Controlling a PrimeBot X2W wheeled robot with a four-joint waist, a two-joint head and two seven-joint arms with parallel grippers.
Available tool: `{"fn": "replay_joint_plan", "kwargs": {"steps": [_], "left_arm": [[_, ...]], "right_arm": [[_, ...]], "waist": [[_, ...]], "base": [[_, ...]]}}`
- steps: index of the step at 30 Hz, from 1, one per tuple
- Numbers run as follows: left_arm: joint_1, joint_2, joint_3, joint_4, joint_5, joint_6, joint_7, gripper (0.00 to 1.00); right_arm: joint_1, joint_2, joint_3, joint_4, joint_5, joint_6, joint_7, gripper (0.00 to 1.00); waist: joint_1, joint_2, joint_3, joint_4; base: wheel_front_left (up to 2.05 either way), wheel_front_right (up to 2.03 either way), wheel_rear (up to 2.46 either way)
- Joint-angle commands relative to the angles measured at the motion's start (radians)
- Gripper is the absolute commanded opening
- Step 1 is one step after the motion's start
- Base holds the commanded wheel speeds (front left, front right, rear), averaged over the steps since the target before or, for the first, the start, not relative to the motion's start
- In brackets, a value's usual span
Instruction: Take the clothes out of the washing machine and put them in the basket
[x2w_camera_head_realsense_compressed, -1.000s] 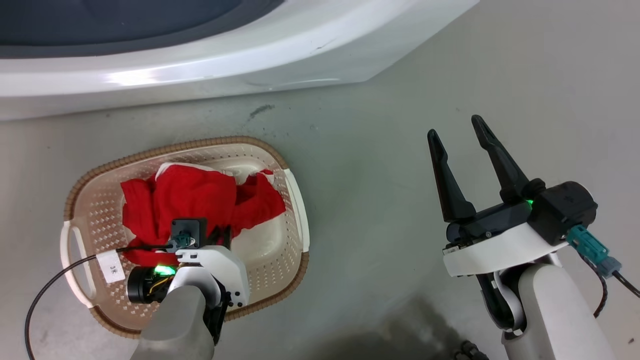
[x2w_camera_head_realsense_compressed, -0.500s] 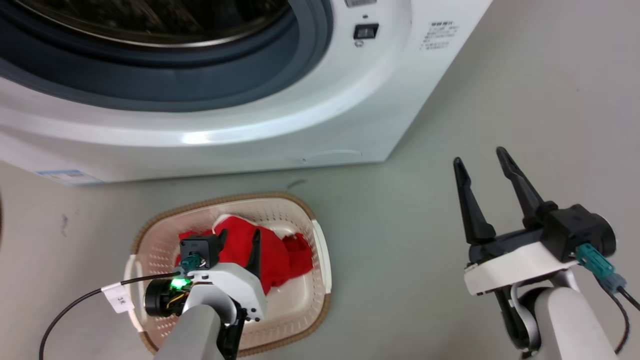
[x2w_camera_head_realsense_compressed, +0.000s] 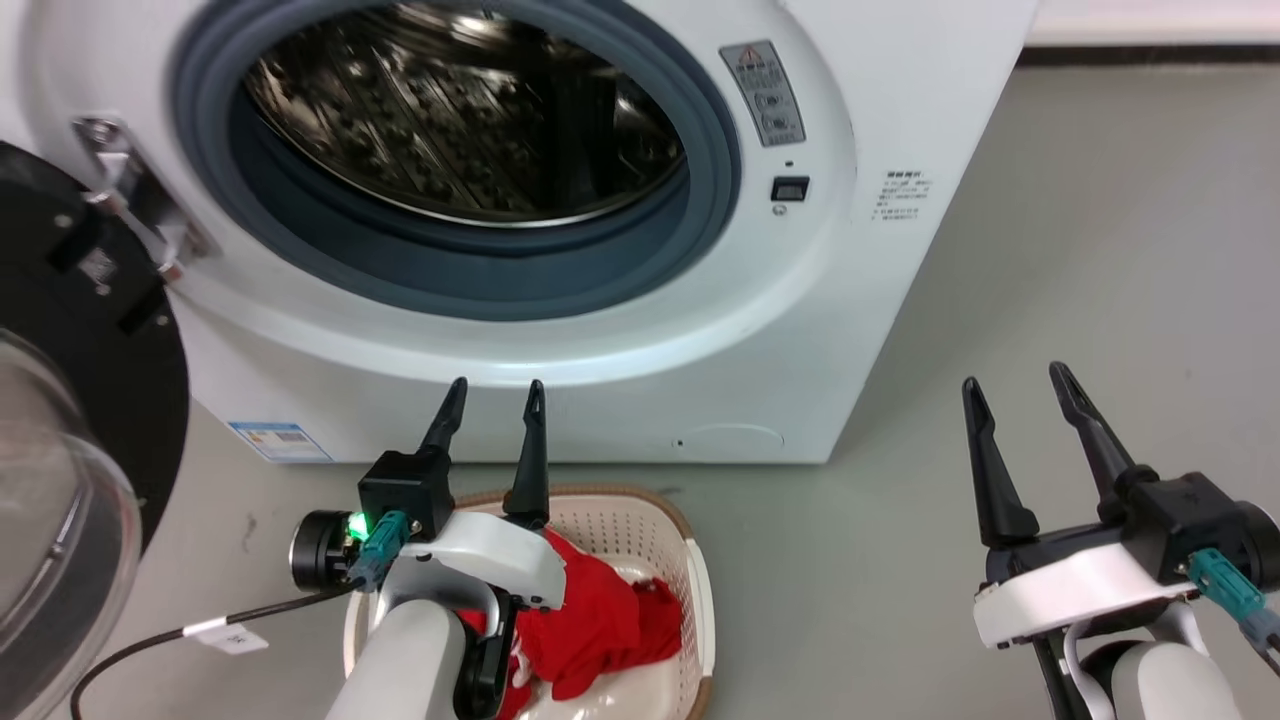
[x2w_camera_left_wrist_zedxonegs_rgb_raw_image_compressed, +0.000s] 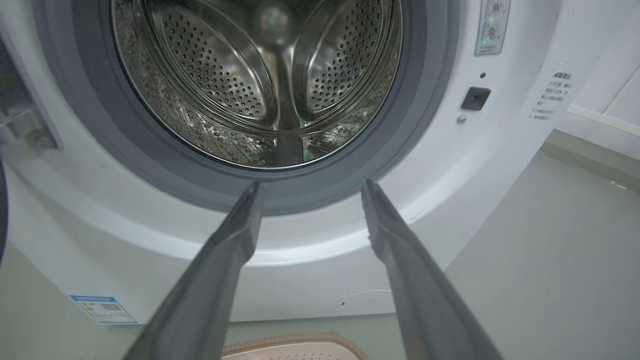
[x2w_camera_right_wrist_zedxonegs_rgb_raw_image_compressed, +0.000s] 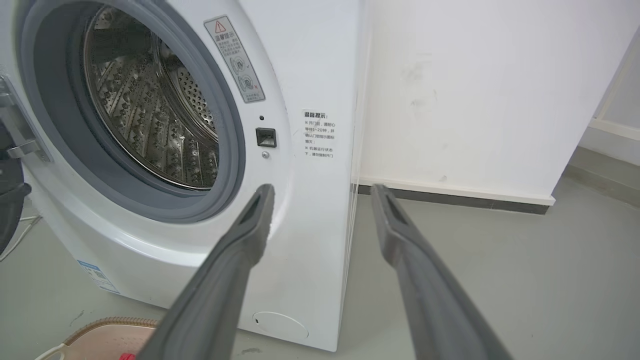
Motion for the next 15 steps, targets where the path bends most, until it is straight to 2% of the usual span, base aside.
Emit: {"fn": "replay_joint_plan", "kwargs": {"steps": [1,9,15], "left_arm": [[0.015,-0.001,0.007,-0.021,0.014,0.005,-0.002,1.00],[0.090,0.015,0.070,-0.208,0.107,0.012,-0.002,1.00],[0.151,0.033,0.093,-0.249,0.127,0.002,-0.002,1.00]], "right_arm": [[0.012,0.000,-0.003,-0.008,-0.003,-0.001,0.003,1.00],[0.053,0.000,0.005,-0.032,0.000,-0.001,0.014,1.00],[0.087,0.000,0.010,-0.041,-0.002,-0.001,0.029,1.00]], "waist": [[0.0002,0.0000,-0.038,0.019],[0.0002,0.0000,-0.106,0.019],[0.0002,0.0000,-0.146,0.024]], "base": [[0.00,0.00,0.00],[0.00,0.00,0.00],[0.00,0.00,0.00]]}}
